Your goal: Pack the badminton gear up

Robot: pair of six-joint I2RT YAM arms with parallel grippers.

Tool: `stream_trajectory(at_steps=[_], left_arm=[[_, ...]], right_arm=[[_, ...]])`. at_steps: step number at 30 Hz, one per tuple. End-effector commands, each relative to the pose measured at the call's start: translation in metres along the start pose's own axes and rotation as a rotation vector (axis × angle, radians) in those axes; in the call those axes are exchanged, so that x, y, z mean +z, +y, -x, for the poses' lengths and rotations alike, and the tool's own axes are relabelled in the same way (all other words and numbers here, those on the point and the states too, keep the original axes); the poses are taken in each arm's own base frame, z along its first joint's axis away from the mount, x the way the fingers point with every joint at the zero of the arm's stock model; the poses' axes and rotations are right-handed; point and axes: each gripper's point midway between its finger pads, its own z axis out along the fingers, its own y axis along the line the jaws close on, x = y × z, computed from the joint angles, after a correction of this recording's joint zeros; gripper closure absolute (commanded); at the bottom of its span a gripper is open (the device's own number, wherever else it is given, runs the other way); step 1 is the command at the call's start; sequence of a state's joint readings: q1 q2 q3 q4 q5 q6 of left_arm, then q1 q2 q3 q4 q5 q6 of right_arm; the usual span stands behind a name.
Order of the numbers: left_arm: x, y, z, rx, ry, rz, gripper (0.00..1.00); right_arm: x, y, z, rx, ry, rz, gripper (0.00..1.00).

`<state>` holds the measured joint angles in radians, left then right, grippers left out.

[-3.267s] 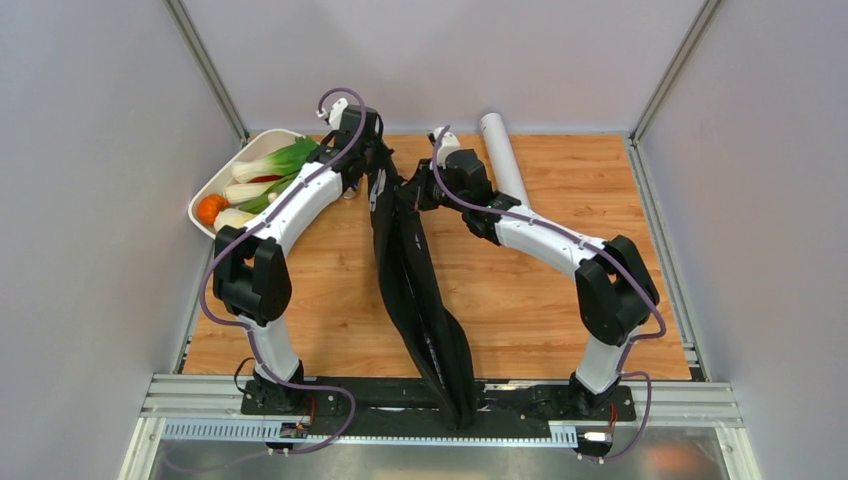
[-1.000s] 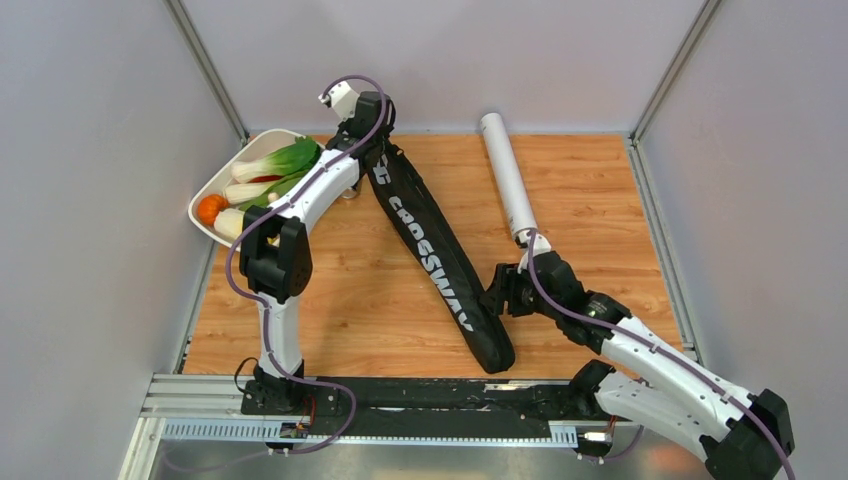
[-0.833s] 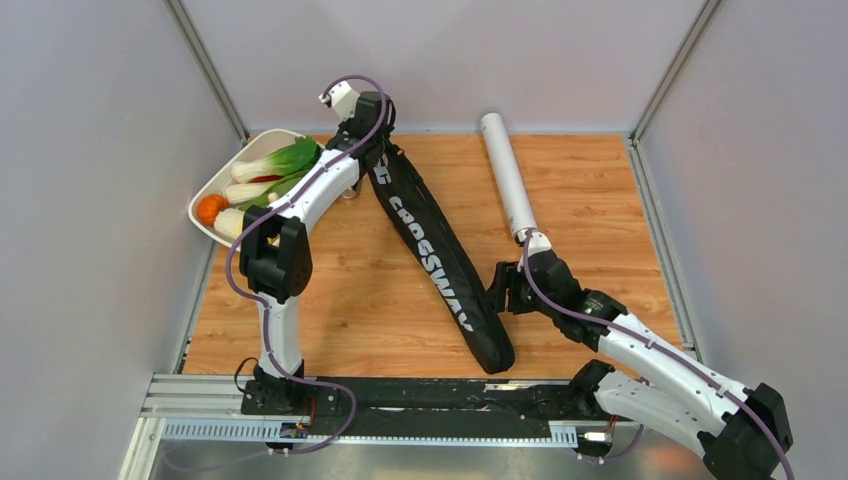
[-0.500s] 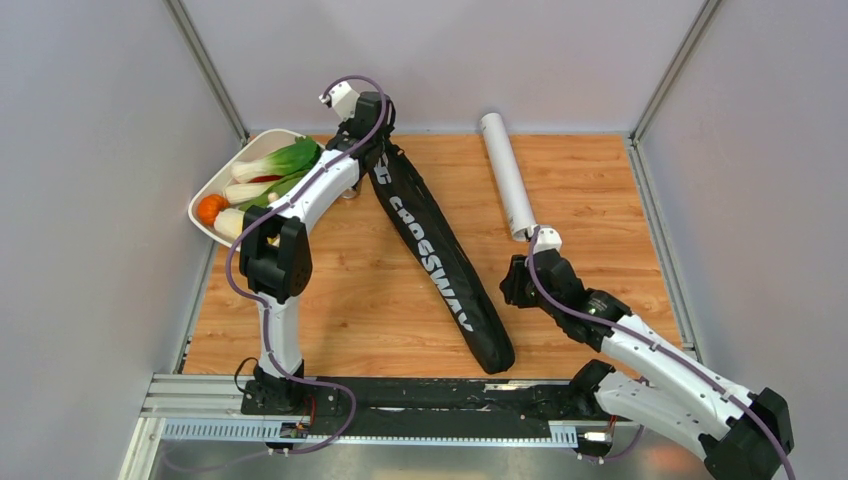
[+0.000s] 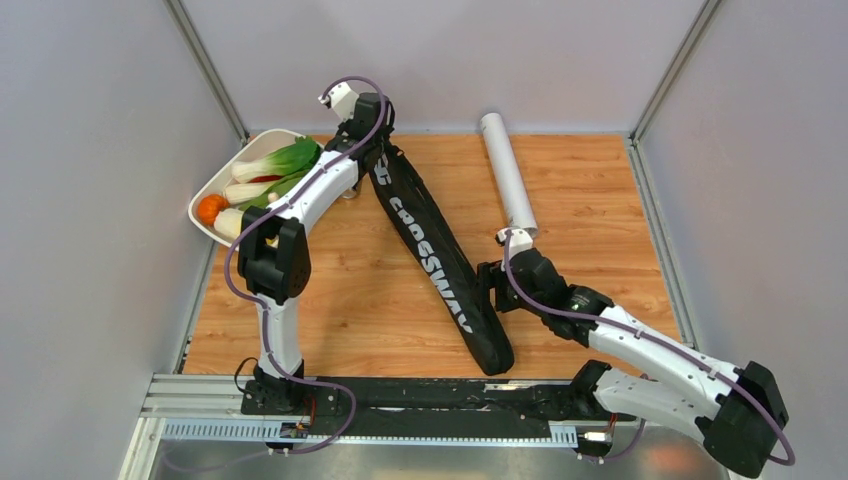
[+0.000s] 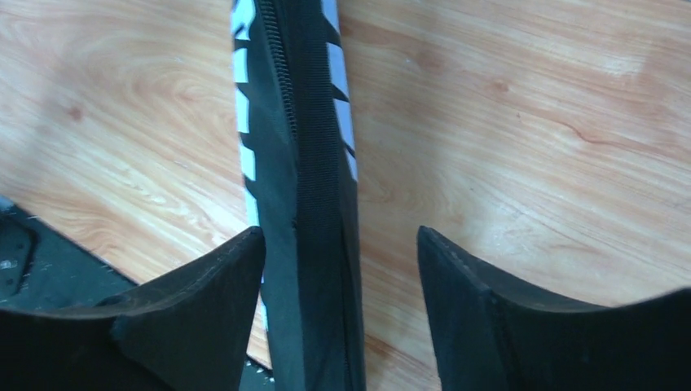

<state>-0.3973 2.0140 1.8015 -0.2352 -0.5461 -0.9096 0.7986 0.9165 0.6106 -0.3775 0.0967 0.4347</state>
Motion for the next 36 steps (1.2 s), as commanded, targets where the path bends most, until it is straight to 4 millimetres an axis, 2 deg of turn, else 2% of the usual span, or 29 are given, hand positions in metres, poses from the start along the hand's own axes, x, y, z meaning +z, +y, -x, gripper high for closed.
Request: stream_trajectory(at_steps=[1, 3, 5, 9, 13, 17, 22, 30, 32, 36], left_arm=[[-0.024, -0.022, 0.037, -0.010, -0.056, -0.079, 1.00], [-0.024, -0.022, 0.037, -0.006, -0.054, -0.080, 1.00], [-0.024, -0.022, 0.036, 0.004, -0.055, -0.080, 1.00], [-0.024, -0.022, 0.038, 0.017, -0.060, -0.081, 1.00], [-0.025, -0.023, 0.037, 0.012, -0.057, -0.088, 1.00], [-0.025, -0.022, 0.036, 0.007, -0.054, -0.085, 1.00], [-0.025, -0.020, 0.034, 0.006, -0.050, -0.077, 1.00], [-0.024, -0.018, 0.030, 0.011, -0.055, -0.051, 1.00], [-0.024, -0.018, 0.028, 0.011, -0.053, -0.044, 1.00], [-0.023, -0.015, 0.024, 0.008, -0.045, -0.034, 1.00]], right_arm=[[0.004, -0.017, 0.015, 0.006, -0.058, -0.144, 0.35], [-0.004, -0.038, 0.018, 0.049, -0.082, -0.268, 0.51], [-0.014, -0.046, 0.024, 0.081, -0.126, -0.311, 0.59], [-0.028, -0.052, 0.032, 0.120, -0.208, -0.320, 0.62], [-0.021, -0.053, 0.026, 0.119, -0.199, -0.317, 0.65], [-0.014, -0.036, 0.026, 0.117, -0.173, -0.235, 0.63], [-0.023, -0.006, 0.039, 0.152, -0.158, -0.099, 0.52], [-0.034, 0.034, 0.034, 0.343, -0.171, 0.086, 0.51], [-0.035, 0.038, 0.029, 0.381, -0.193, 0.108, 0.51], [-0.026, 0.031, 0.013, 0.430, -0.198, 0.096, 0.51]])
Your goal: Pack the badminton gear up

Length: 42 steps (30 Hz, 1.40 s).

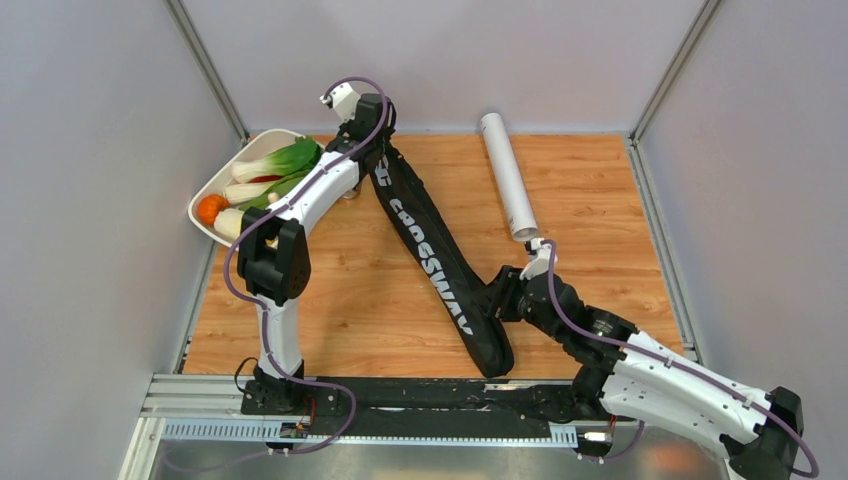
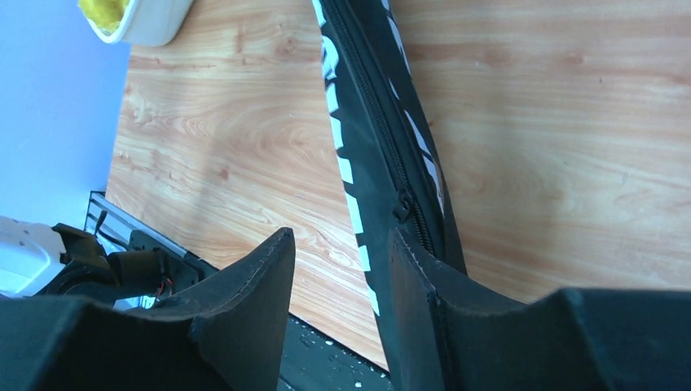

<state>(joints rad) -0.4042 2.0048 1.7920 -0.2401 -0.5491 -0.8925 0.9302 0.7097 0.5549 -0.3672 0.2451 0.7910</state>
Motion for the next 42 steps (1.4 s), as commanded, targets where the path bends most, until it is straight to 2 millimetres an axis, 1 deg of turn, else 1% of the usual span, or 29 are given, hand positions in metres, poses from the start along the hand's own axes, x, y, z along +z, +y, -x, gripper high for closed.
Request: stream_trajectory(at_steps=[1, 7, 12, 16, 18, 22, 23, 24, 26, 33, 38, 40, 41, 42], left_arm=[[-0.019, -0.015, 0.026, -0.013, -0.048, -0.032, 1.00], [-0.020, -0.013, 0.025, -0.012, -0.047, -0.030, 1.00], [-0.021, -0.015, 0.026, -0.016, -0.046, -0.038, 1.00], [-0.022, -0.017, 0.025, -0.018, -0.042, -0.043, 1.00], [-0.022, -0.017, 0.025, -0.018, -0.043, -0.044, 1.00], [-0.022, -0.017, 0.025, -0.020, -0.044, -0.047, 1.00], [-0.022, -0.016, 0.024, -0.019, -0.043, -0.046, 1.00], [-0.022, -0.016, 0.024, -0.021, -0.045, -0.047, 1.00], [-0.021, -0.015, 0.023, -0.020, -0.044, -0.046, 1.00], [-0.020, -0.015, 0.022, -0.014, -0.044, -0.046, 1.00], [-0.020, -0.015, 0.024, -0.006, -0.049, -0.046, 1.00], [-0.021, -0.014, 0.024, 0.000, -0.051, -0.042, 1.00], [-0.021, -0.013, 0.025, 0.005, -0.054, -0.039, 1.00], [-0.021, -0.013, 0.025, 0.007, -0.053, -0.040, 1.00]], right_arm=[[0.009, -0.001, -0.006, 0.121, -0.040, 0.017, 0.51], [0.028, -0.018, -0.020, 0.118, -0.020, -0.060, 0.52], [0.040, -0.026, -0.015, 0.080, -0.056, -0.129, 0.52], [0.049, -0.036, -0.016, 0.043, -0.063, -0.200, 0.52], [0.053, -0.040, -0.017, 0.046, -0.067, -0.227, 0.53], [0.057, -0.040, -0.019, 0.036, -0.076, -0.240, 0.59], [0.057, -0.041, -0.019, 0.035, -0.080, -0.244, 0.63], [0.057, -0.041, -0.019, 0.031, -0.083, -0.246, 0.68], [0.056, -0.042, -0.018, 0.023, -0.088, -0.248, 0.73], [0.048, -0.052, -0.014, 0.017, -0.117, -0.272, 0.74], [0.044, -0.052, -0.013, 0.018, -0.117, -0.273, 0.72], [0.039, -0.052, -0.009, 0.021, -0.132, -0.268, 0.74], [0.036, -0.051, -0.005, 0.017, -0.144, -0.263, 0.78], [0.034, -0.051, -0.004, 0.015, -0.143, -0.261, 0.78]])
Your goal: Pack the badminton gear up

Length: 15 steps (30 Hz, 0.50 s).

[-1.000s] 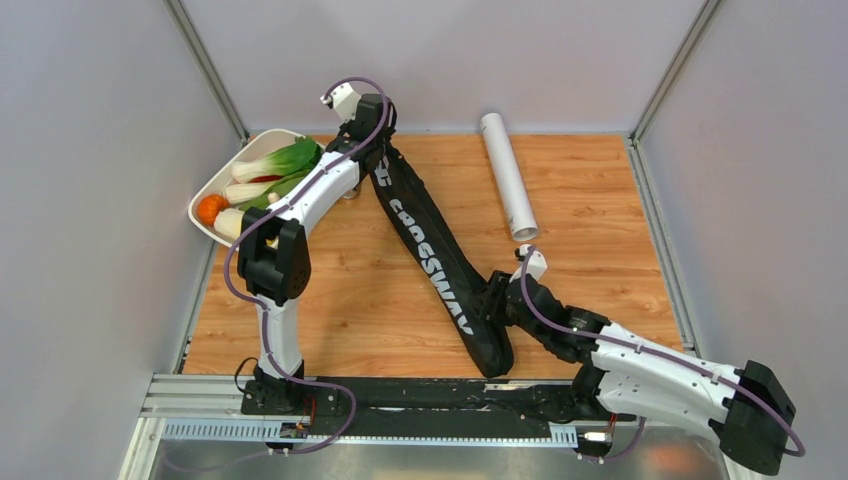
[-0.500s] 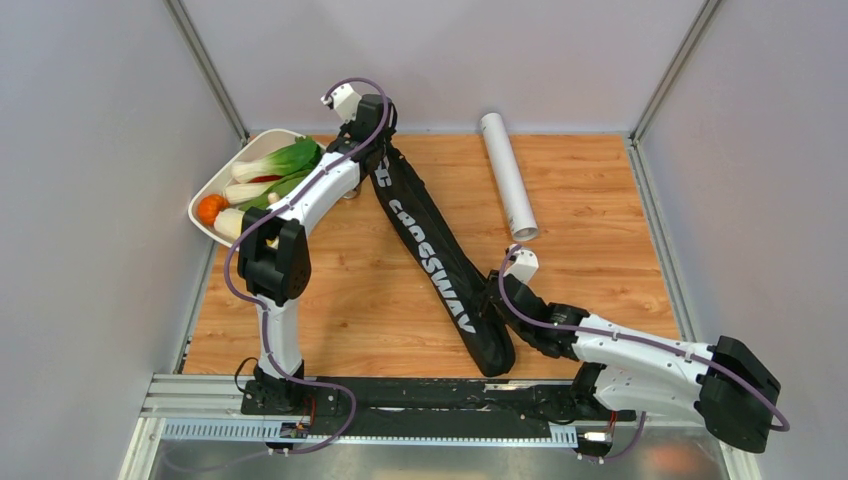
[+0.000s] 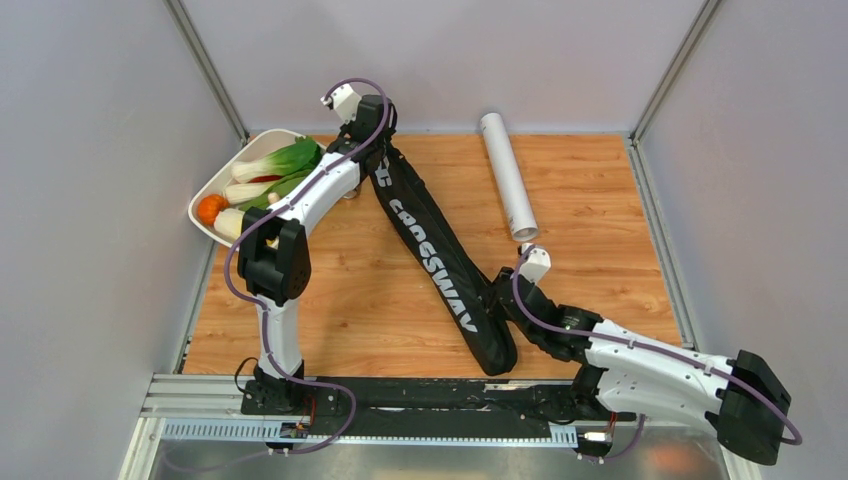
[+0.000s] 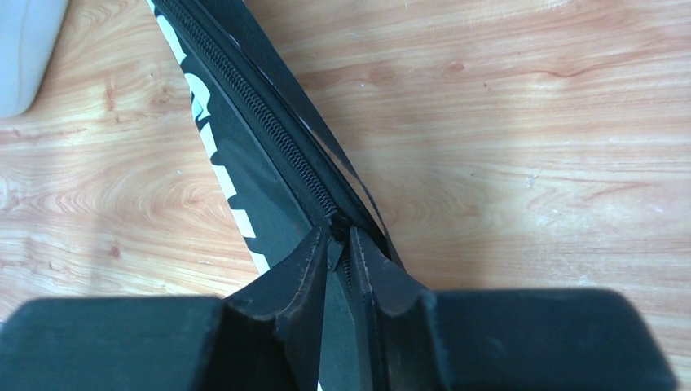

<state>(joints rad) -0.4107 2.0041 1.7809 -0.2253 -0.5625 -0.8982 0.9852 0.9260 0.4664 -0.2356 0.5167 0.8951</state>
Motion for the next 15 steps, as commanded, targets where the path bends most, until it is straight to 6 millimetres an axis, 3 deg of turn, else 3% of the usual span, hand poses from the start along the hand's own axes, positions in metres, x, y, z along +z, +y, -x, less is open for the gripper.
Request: stream_trajectory(at_steps=[1, 4, 6, 12, 15], left_arm=[[-0.020, -0.013, 0.027, 0.012, -0.044, -0.042, 1.00], [-0.020, -0.014, 0.026, 0.008, -0.041, -0.046, 1.00], [-0.020, -0.014, 0.026, 0.004, -0.040, -0.048, 1.00], [-0.020, -0.014, 0.024, 0.003, -0.037, -0.047, 1.00], [-0.020, -0.015, 0.024, 0.003, -0.037, -0.049, 1.00]], right_arm=[[-0.007, 0.000, 0.018, 0.011, -0.064, 0.001, 0.81], [-0.005, -0.002, 0.015, -0.005, -0.056, -0.004, 0.97], [-0.005, -0.001, 0.013, 0.001, -0.046, -0.001, 0.97], [-0.007, 0.008, 0.007, 0.046, -0.009, 0.032, 0.73], [-0.005, 0.008, 0.001, 0.048, 0.007, 0.025, 0.67]])
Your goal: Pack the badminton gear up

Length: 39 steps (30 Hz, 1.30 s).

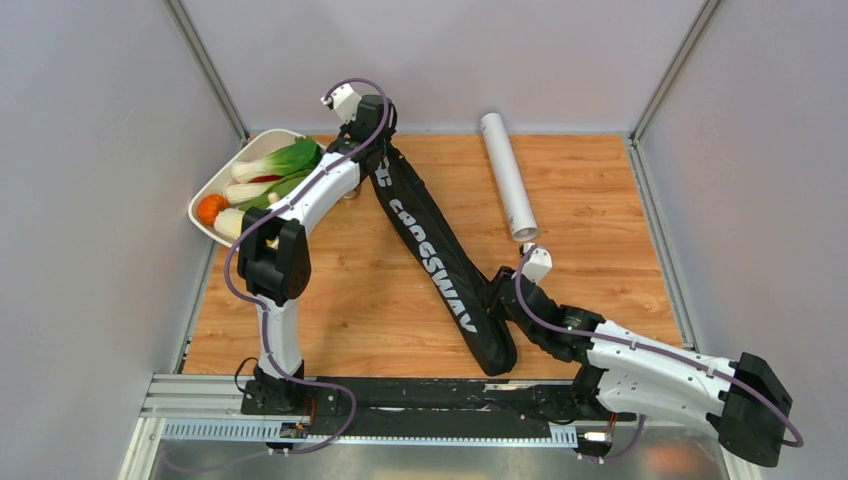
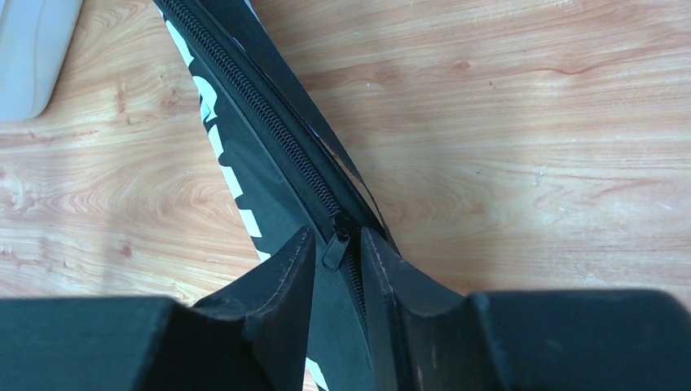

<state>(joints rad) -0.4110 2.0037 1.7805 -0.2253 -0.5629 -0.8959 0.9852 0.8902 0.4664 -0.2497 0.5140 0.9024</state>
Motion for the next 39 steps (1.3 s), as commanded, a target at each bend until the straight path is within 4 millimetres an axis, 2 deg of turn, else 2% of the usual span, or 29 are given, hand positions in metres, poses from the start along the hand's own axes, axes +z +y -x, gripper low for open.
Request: stream_trajectory(at_steps=[1, 8, 14, 16, 20, 23, 28, 32, 36, 39], left_arm=[[-0.020, -0.015, 0.024, 0.000, -0.036, -0.049, 1.00], [-0.021, -0.016, 0.025, 0.000, -0.040, -0.051, 1.00], [-0.022, -0.017, 0.028, 0.015, -0.050, -0.051, 1.00], [-0.021, -0.016, 0.029, 0.026, -0.055, -0.049, 1.00], [-0.020, -0.015, 0.028, 0.042, -0.055, -0.047, 1.00], [-0.020, -0.016, 0.028, 0.050, -0.055, -0.052, 1.00], [-0.021, -0.017, 0.031, 0.064, -0.063, -0.055, 1.00], [-0.019, -0.017, 0.033, 0.070, -0.071, -0.053, 1.00], [-0.015, -0.019, 0.036, 0.077, -0.086, -0.051, 1.00], [-0.009, -0.019, 0.046, 0.047, -0.116, -0.042, 1.00]], right_arm=[[0.002, 0.006, -0.006, 0.029, 0.022, 0.004, 0.65], [0.011, 0.005, -0.010, 0.002, 0.028, -0.041, 0.65], [0.007, 0.001, 0.000, -0.028, -0.013, -0.050, 0.89], [0.004, -0.004, 0.001, -0.037, -0.018, -0.058, 0.90], [0.001, -0.011, 0.001, -0.060, -0.025, -0.058, 0.85], [0.000, -0.013, 0.000, -0.104, -0.022, -0.053, 1.00], [-0.003, -0.010, 0.003, -0.159, -0.024, -0.027, 1.00], [-0.005, -0.016, -0.009, -0.196, 0.019, -0.004, 1.00], [-0.011, -0.020, -0.032, -0.187, 0.112, 0.031, 1.00], [-0.019, -0.029, -0.051, -0.176, 0.200, 0.038, 1.00]])
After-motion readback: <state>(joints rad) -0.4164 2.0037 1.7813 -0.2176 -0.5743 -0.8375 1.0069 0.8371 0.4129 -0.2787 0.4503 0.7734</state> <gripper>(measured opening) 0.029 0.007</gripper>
